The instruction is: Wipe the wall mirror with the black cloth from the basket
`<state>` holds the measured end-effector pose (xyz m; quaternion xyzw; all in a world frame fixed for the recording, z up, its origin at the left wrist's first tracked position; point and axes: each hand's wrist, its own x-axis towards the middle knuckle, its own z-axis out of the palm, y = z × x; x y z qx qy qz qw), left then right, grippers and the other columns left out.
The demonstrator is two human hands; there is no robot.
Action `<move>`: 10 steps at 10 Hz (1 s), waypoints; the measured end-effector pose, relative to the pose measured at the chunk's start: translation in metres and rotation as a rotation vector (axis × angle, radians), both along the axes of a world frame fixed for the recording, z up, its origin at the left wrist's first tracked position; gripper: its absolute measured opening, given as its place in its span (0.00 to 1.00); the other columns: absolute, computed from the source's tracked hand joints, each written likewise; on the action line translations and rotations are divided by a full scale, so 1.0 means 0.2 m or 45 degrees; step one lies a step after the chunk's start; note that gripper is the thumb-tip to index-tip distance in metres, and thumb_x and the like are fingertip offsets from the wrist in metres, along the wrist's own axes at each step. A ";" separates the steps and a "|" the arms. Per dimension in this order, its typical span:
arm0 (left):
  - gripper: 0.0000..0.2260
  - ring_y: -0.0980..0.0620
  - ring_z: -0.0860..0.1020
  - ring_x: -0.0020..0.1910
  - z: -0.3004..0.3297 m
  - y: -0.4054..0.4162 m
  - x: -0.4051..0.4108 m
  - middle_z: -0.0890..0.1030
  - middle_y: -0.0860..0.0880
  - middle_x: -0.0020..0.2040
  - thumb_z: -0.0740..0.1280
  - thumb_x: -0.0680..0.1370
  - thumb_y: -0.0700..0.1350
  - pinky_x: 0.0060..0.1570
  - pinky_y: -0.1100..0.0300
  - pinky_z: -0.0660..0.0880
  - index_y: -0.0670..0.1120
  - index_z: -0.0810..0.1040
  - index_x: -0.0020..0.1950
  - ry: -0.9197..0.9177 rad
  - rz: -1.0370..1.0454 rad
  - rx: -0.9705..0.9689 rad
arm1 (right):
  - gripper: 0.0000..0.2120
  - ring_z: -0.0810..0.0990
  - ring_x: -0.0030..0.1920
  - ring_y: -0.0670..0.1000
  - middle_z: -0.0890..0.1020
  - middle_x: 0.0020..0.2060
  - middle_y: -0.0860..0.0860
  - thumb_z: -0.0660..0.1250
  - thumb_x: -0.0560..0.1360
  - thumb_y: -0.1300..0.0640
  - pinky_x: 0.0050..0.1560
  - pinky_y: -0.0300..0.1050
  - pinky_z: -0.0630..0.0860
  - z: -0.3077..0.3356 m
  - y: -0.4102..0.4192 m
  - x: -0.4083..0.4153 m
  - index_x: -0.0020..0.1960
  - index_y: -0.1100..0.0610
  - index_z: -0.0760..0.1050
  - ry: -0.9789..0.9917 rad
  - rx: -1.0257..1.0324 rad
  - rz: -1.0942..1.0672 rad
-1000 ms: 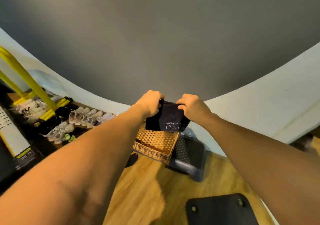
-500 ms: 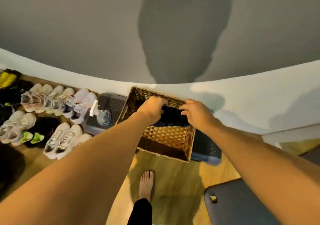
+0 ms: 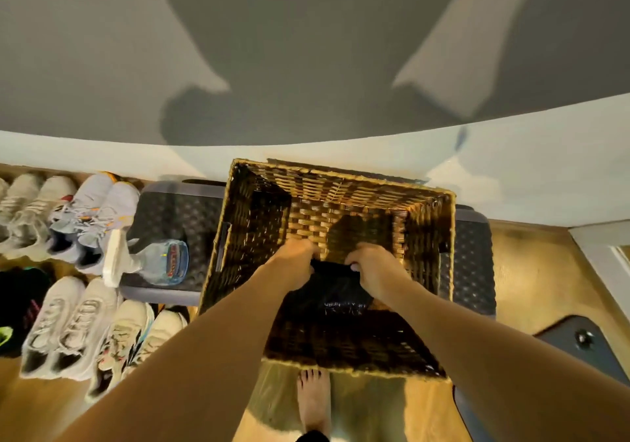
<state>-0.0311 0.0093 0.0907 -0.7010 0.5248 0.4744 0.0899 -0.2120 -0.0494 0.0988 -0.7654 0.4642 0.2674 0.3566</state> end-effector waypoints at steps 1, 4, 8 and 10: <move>0.25 0.40 0.67 0.73 -0.10 -0.10 0.04 0.64 0.42 0.76 0.64 0.80 0.35 0.70 0.46 0.72 0.46 0.66 0.77 -0.154 0.085 -0.191 | 0.30 0.68 0.74 0.59 0.62 0.78 0.53 0.66 0.79 0.66 0.73 0.53 0.71 -0.09 -0.06 0.06 0.78 0.50 0.66 -0.011 -0.184 -0.129; 0.29 0.41 0.66 0.74 -0.24 0.04 -0.15 0.65 0.45 0.76 0.68 0.78 0.40 0.71 0.45 0.70 0.47 0.64 0.78 -0.105 -0.299 0.175 | 0.28 0.68 0.74 0.58 0.66 0.77 0.53 0.63 0.81 0.53 0.73 0.55 0.68 -0.22 0.13 0.07 0.80 0.49 0.62 0.231 0.124 0.125; 0.20 0.43 0.72 0.69 0.32 0.07 -0.16 0.71 0.45 0.71 0.64 0.82 0.44 0.66 0.49 0.74 0.46 0.69 0.74 -0.221 -0.152 -0.020 | 0.28 0.68 0.74 0.59 0.64 0.78 0.53 0.58 0.84 0.52 0.70 0.54 0.72 0.30 0.16 -0.05 0.82 0.51 0.57 0.052 -0.177 0.137; 0.19 0.41 0.72 0.70 1.04 0.32 -0.30 0.71 0.44 0.72 0.63 0.82 0.42 0.68 0.48 0.73 0.44 0.70 0.73 -0.236 -0.007 -0.264 | 0.26 0.70 0.74 0.58 0.66 0.77 0.52 0.57 0.84 0.53 0.73 0.55 0.69 0.97 0.29 -0.17 0.81 0.50 0.59 -0.106 -0.440 0.133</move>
